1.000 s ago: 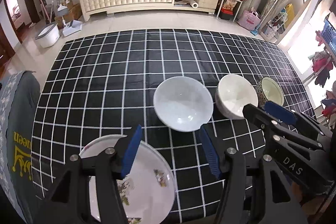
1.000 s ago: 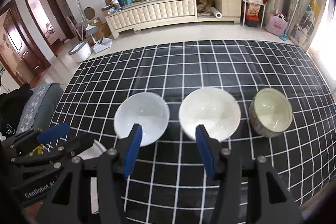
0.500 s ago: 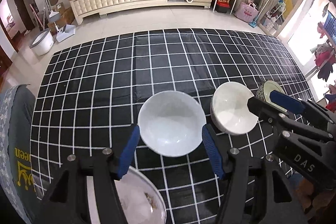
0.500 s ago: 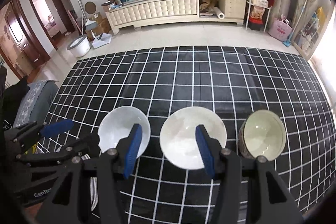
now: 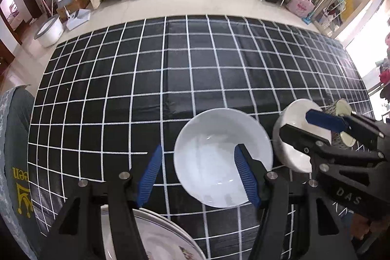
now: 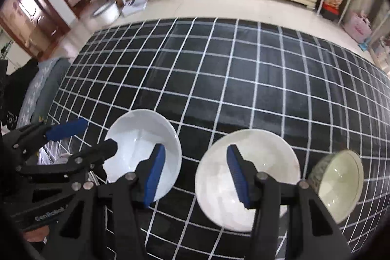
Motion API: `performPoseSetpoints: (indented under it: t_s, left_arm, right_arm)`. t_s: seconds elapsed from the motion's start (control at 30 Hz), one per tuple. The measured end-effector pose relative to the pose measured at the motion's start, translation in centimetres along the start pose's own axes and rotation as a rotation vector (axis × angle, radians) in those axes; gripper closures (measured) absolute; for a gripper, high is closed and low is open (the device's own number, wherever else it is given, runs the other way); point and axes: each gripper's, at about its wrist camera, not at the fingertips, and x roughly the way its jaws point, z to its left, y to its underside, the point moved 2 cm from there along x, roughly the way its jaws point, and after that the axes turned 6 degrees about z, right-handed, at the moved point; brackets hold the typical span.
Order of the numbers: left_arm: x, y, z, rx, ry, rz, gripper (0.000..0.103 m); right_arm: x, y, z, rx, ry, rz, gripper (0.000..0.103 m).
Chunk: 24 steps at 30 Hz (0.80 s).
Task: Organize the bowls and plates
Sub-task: 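Move both grippers to the plain white bowl and grasp its rim, then carry the plain white bowl with both grippers and lower it onto the plates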
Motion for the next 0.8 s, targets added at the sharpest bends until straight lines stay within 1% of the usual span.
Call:
performPoseSetpoints:
  t_s: [0.07,0.13,0.17,0.23,0.27,0.3,0.33,0.4,0.43,0.5,0.53,0.57,0.6,0.67,0.73,0.8]
  left_arm:
    - [0.5,-0.1,0.7,-0.002,-0.001,0.008,0.048]
    - [0.7,-0.1,1.2,-0.006,-0.002,0.013,0.050]
    - [0.9,-0.1,1.4,-0.008,-0.001,0.018,0.053]
    - [1.5,0.1,1.9,-0.015,0.003,0.036,0.055]
    - [1.9,0.3,2.0,-0.012,0.010,0.049,0.057]
    - [2.1,0.4,2.0,-0.010,0.011,0.056,0.060]
    - [2.4,0.6,2.2,-0.009,0.011,0.060,0.061]
    - [3.1,0.9,2.3,-0.007,0.019,0.079,0.068]
    - [3.4,1.1,2.3,-0.006,0.022,0.089,0.069]
    - [3.9,1.3,2.4,-0.002,0.020,0.101,0.076]
    - [4.2,1.5,2.4,-0.001,0.013,0.107,0.078]
    - [4.3,1.6,2.5,0.000,0.011,0.110,0.082]
    - [4.4,1.8,2.5,-0.001,0.016,0.111,0.086]
    - [4.6,2.0,2.7,-0.005,0.024,0.115,0.089]
    - [4.5,2.1,2.6,0.004,0.040,0.108,0.093]
    - [4.5,2.3,2.4,0.011,0.029,0.106,0.094]
  right_arm:
    - [0.8,-0.6,0.0,-0.007,-0.011,0.027,0.053]
    - [1.5,-0.9,-0.1,-0.014,-0.022,0.051,0.057]
    - [1.9,-1.0,0.1,-0.023,-0.018,0.060,0.060]
    - [2.0,-1.3,0.4,-0.054,-0.007,0.050,0.063]
    - [2.1,-1.4,0.7,-0.069,-0.019,0.053,0.066]
    - [2.2,-1.4,0.9,-0.077,-0.027,0.057,0.066]
    - [2.4,-1.4,1.2,-0.092,-0.025,0.057,0.066]
    - [2.7,-1.4,1.7,-0.116,0.000,0.064,0.067]
    - [3.0,-1.4,1.9,-0.129,0.011,0.067,0.067]
    - [3.7,-1.2,2.3,-0.143,0.018,0.083,0.073]
    - [3.9,-1.1,2.4,-0.145,0.015,0.089,0.079]
    - [4.2,-0.9,2.5,-0.146,0.015,0.097,0.083]
    - [4.4,-0.8,2.4,-0.144,0.018,0.104,0.086]
    - [5.0,-0.5,2.5,-0.139,0.039,0.107,0.093]
    - [4.9,-0.3,2.3,-0.134,0.042,0.097,0.093]
    - [4.9,-0.2,2.3,-0.121,0.039,0.088,0.094]
